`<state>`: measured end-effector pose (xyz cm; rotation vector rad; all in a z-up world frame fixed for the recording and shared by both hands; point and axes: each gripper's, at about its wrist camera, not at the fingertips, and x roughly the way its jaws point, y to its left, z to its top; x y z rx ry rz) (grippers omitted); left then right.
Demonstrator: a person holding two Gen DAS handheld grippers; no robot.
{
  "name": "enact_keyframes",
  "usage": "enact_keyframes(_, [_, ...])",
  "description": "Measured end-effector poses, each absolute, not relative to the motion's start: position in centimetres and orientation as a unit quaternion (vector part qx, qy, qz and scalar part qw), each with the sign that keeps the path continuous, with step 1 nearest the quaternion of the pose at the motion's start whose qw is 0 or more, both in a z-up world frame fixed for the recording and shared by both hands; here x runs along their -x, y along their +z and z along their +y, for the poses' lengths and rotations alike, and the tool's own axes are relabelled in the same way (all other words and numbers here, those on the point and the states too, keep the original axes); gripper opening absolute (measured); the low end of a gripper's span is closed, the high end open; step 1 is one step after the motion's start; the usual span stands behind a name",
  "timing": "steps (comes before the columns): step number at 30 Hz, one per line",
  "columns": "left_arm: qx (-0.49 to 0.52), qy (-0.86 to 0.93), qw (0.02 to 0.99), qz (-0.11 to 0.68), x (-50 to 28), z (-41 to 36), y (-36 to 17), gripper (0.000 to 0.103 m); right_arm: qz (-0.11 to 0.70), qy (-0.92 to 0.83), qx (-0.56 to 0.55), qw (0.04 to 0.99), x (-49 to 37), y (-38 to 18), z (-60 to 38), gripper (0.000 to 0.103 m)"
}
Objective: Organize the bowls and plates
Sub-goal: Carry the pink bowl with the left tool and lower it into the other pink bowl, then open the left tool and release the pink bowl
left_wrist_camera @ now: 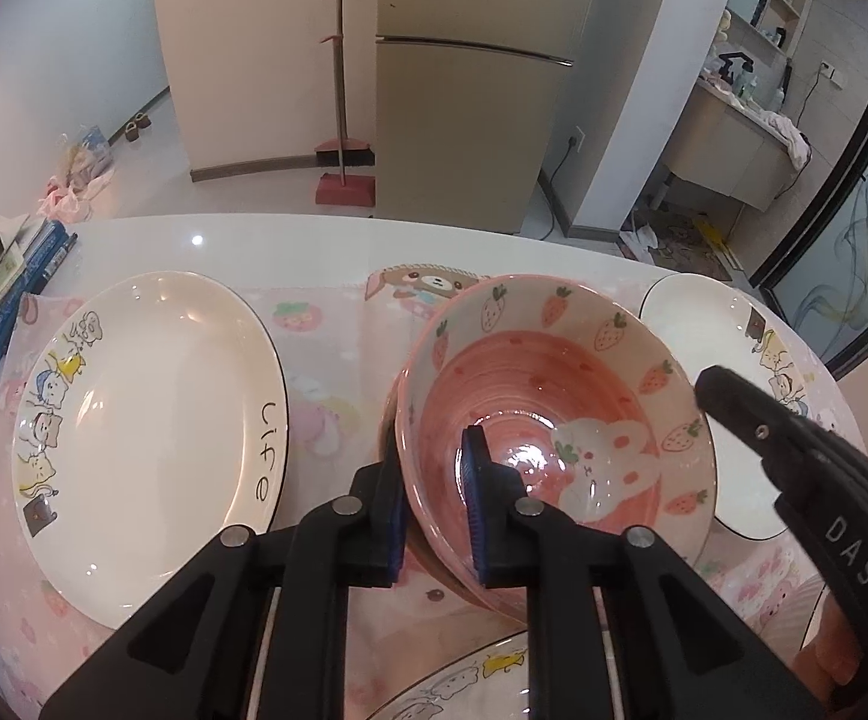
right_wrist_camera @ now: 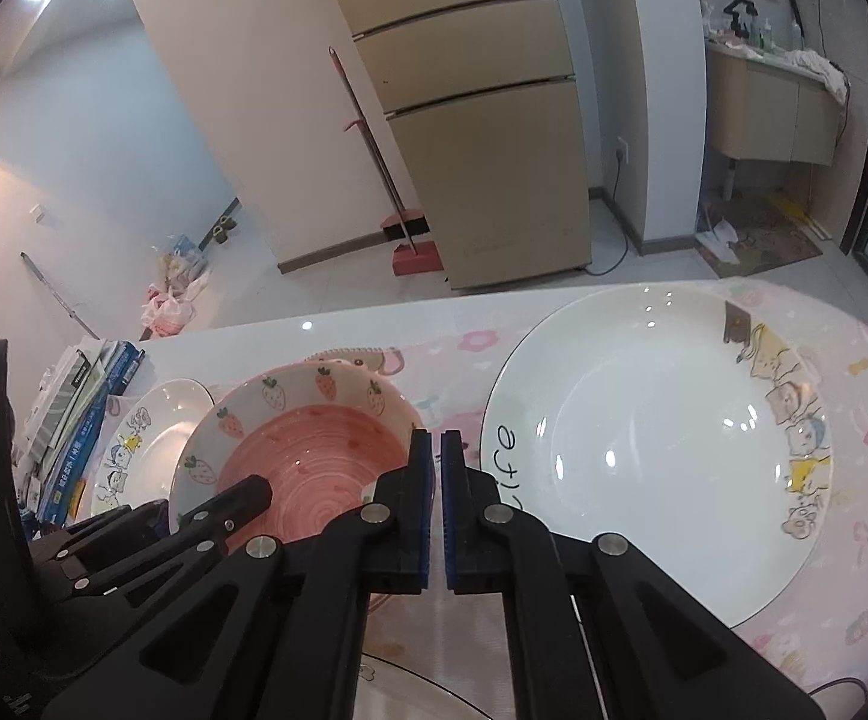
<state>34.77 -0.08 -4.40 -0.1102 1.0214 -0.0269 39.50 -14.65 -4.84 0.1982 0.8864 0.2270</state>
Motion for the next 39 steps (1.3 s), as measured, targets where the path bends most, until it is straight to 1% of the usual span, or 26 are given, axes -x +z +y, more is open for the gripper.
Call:
enact_keyframes(1, [0.05,-0.009,0.87,0.49,-34.7,-0.1,-4.4,0.013,0.431,0.109,-0.097,0.89,-39.6,-4.9,-14.8,0.003])
enact_keyframes(6, [0.016,0.01,0.877,0.481,-34.3,-1.1,-3.9,0.012,0.445,0.133,-0.124,0.877,-40.2,-5.4,-15.5,0.003])
enact_keyframes(8, [0.004,0.012,0.879,0.477,-34.2,-1.3,-3.9,0.012,0.456,0.153,-0.134,0.866,-40.5,-5.8,-15.7,0.007])
enact_keyframes(11, [0.002,0.005,0.881,0.473,-34.2,-1.1,-3.9,0.012,0.471,0.161,-0.145,0.855,-40.8,-6.5,-15.9,0.007])
enact_keyframes(13, [-0.022,0.007,0.886,0.463,-34.1,-1.3,-3.9,0.012,0.48,0.165,-0.148,0.849,-41.0,-7.1,-15.8,0.007])
enact_keyframes(18, [-0.094,0.046,0.891,0.443,-34.1,-2.9,-4.6,0.013,0.472,0.159,-0.149,0.854,-40.7,-7.3,-15.6,0.006])
enact_keyframes(19, [-0.094,0.051,0.887,0.449,-34.3,-2.8,-5.0,0.013,0.468,0.156,-0.143,0.858,-40.6,-7.2,-15.4,0.006])
enact_keyframes(22, [-0.04,0.04,0.878,0.475,-35.0,-1.4,-6.1,0.014,0.463,0.148,-0.124,0.865,-40.4,-7.0,-14.8,0.007])
enact_keyframes(28, [-0.054,0.046,0.887,0.456,-34.7,-1.2,-5.5,0.016,0.461,0.144,-0.099,0.87,-40.4,-6.8,-14.3,0.007])
enact_keyframes(30, [-0.052,0.049,0.887,0.457,-34.9,-1.0,-5.5,0.024,0.459,0.144,-0.082,0.873,-40.3,-6.6,-14.0,0.006])
enact_keyframes(31, [-0.051,0.054,0.888,0.455,-34.9,-0.8,-5.5,0.035,0.455,0.141,-0.074,0.876,-40.2,-6.3,-13.9,0.006])
enact_keyframes(32, [-0.05,0.057,0.889,0.451,-34.9,-0.7,-5.3,0.041,0.452,0.138,-0.068,0.879,-40.1,-5.9,-13.9,0.007])
enact_keyframes(34, [-0.046,0.053,0.896,0.439,-34.4,-0.4,-4.6,0.042,0.439,0.132,-0.051,0.887,-39.7,-4.9,-13.8,0.007])
enact_keyframes(35, [-0.04,0.046,0.899,0.433,-34.2,-0.4,-4.1,0.047,0.431,0.129,-0.047,0.892,-39.4,-4.4,-13.8,0.007])
enact_keyframes(37, [-0.022,0.033,0.909,0.415,-33.9,-0.2,-3.1,0.054,0.417,0.124,-0.044,0.899,-38.9,-3.4,-14.1,0.014])
enact_keyframes(39, [-0.034,0.044,0.918,0.392,-33.3,-0.3,-1.9,0.055,0.407,0.121,-0.044,0.904,-38.6,-2.7,-14.4,0.034])
